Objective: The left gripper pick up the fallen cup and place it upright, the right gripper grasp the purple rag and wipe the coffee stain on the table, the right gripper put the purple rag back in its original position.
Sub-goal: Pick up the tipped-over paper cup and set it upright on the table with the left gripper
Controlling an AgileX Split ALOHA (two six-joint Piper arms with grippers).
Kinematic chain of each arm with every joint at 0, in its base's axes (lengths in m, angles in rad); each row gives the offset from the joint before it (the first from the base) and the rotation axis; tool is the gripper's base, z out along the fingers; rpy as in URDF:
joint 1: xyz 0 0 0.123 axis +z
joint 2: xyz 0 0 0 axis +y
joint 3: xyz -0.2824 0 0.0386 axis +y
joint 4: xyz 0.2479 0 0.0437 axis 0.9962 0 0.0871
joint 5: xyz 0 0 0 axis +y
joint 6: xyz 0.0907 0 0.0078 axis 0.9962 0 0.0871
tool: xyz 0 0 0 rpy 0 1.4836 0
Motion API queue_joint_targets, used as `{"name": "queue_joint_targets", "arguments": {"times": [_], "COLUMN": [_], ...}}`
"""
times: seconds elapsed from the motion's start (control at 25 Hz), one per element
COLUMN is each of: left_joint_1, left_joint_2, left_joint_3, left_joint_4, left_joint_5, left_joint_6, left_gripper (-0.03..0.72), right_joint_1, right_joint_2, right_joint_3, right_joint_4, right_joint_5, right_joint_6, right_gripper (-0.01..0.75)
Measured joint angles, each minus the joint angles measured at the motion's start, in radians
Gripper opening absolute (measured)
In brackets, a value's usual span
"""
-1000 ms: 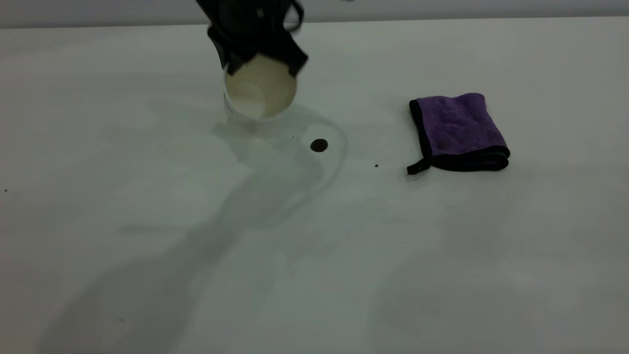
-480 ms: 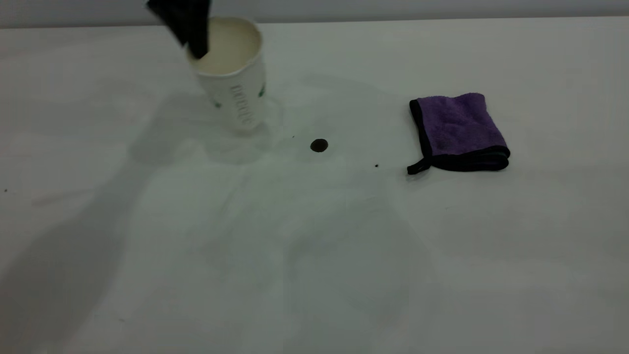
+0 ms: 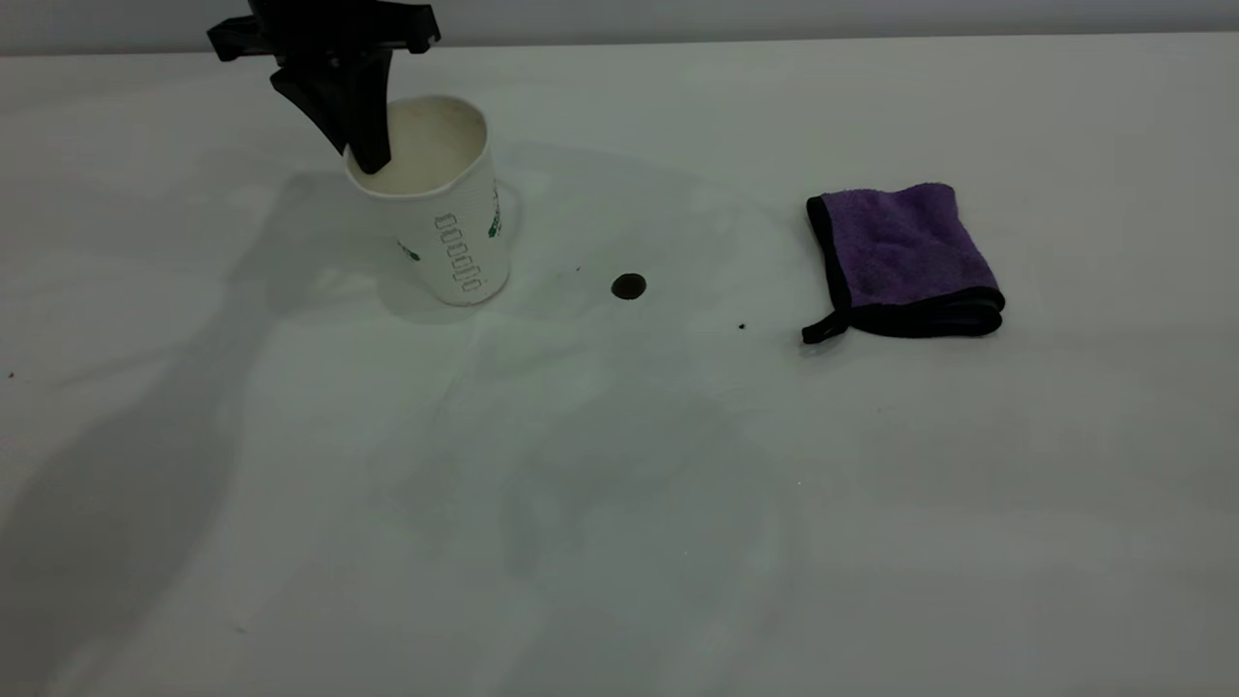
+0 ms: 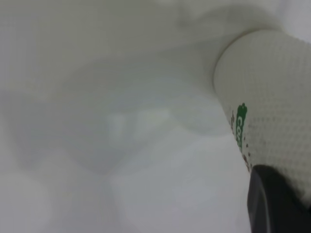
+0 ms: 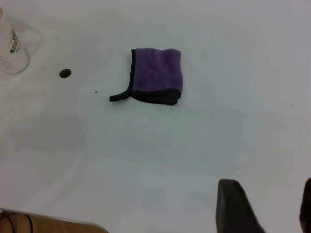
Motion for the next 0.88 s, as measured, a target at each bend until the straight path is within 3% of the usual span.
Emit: {"name": "queue_joint_targets", "arguments": {"times": [0.24, 0.68, 0.88], "left_joint_1": [-0.002, -0.002, -0.002], "left_joint_2": [0.003, 0.004, 0.005], "left_joint_3": [-0.003, -0.016, -0.107], "left_joint_4": [0.0, -0.003, -0.001], "left_joint_5": [0.0, 0.0, 0.0], "left_joint_6": [0.001, 0.019, 0.026], "left_gripper": [0.096, 0.436, 0.469], "right_joint_1": [0.0, 0.0, 0.0], "right_joint_2": [0.0, 0.0, 0.0], "right_joint_3": [0.0, 0.0, 0.0], "right_joint_4": [0.0, 0.0, 0.0], "right_joint_5": [0.0, 0.0, 0.0], "right_joint_6": [0.0, 0.0, 0.0], "right_gripper": [0.368, 0.368, 0.368]}}
